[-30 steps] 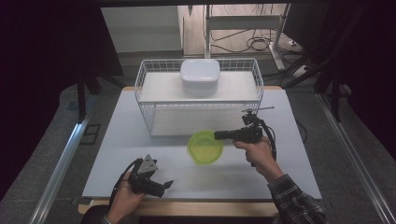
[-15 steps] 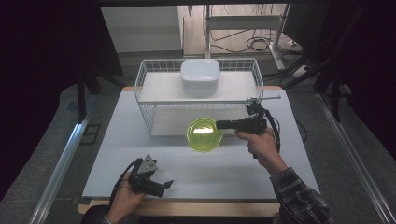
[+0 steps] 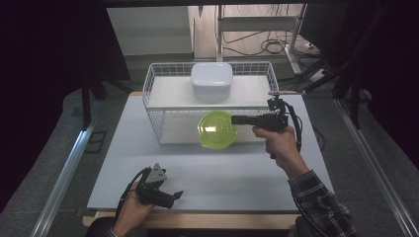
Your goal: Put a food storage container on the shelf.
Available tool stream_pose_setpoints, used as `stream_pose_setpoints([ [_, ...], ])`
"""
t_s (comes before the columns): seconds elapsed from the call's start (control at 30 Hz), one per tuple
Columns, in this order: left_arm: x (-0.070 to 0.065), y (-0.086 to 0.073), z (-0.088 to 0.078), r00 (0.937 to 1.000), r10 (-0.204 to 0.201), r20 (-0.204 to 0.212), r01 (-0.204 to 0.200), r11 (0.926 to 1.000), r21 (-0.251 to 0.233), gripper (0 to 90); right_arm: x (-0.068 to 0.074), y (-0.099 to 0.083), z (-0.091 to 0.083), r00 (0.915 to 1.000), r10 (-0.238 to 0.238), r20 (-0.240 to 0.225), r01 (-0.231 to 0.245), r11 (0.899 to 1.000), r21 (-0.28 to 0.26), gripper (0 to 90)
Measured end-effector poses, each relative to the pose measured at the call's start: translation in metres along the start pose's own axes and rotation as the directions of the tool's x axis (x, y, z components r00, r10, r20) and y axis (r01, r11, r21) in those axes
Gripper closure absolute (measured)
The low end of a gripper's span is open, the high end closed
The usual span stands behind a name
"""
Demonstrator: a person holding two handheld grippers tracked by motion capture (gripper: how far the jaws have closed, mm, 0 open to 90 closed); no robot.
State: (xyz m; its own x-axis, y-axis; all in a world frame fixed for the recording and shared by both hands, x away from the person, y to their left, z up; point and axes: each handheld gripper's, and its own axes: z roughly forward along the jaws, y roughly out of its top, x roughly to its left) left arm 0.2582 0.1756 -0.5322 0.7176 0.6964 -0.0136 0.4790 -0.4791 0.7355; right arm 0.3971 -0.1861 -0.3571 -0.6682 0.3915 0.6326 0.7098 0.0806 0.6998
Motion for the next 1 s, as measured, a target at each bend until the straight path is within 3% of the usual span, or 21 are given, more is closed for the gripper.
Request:
stream_pose_setpoints([
  [0.33, 0.001, 0.000, 0.000, 1.0000, -0.001, 0.003, 0.001, 1.0000, 0.003, 2.0, 0.018, 0.029, -0.014, 0.9998, -0.014, -0.011, 0.014, 0.999, -0.048, 84.0],
  [0.6, 0.001, 0.000, 0.000, 1.0000, -0.005, 0.008, 0.005, 1.0000, 0.004, 2.0, 0.033, 0.063, -0.020, 0.9996, -0.027, -0.009, 0.026, 0.995, -0.099, 84.0],
  [0.8, 0.001, 0.000, -0.001, 0.9999, -0.007, 0.010, 0.007, 1.0000, -0.004, 2.0, 0.040, 0.094, -0.020, 0.9994, -0.021, 0.026, 0.025, 0.989, -0.149, 84.0],
  [1.0, 0.001, 0.000, -0.002, 0.9998, -0.012, 0.016, 0.012, 0.9998, -0.012, 2.0, 0.038, 0.118, -0.007, 0.9979, -0.009, 0.064, 0.021, 0.984, -0.179, 84.0],
])
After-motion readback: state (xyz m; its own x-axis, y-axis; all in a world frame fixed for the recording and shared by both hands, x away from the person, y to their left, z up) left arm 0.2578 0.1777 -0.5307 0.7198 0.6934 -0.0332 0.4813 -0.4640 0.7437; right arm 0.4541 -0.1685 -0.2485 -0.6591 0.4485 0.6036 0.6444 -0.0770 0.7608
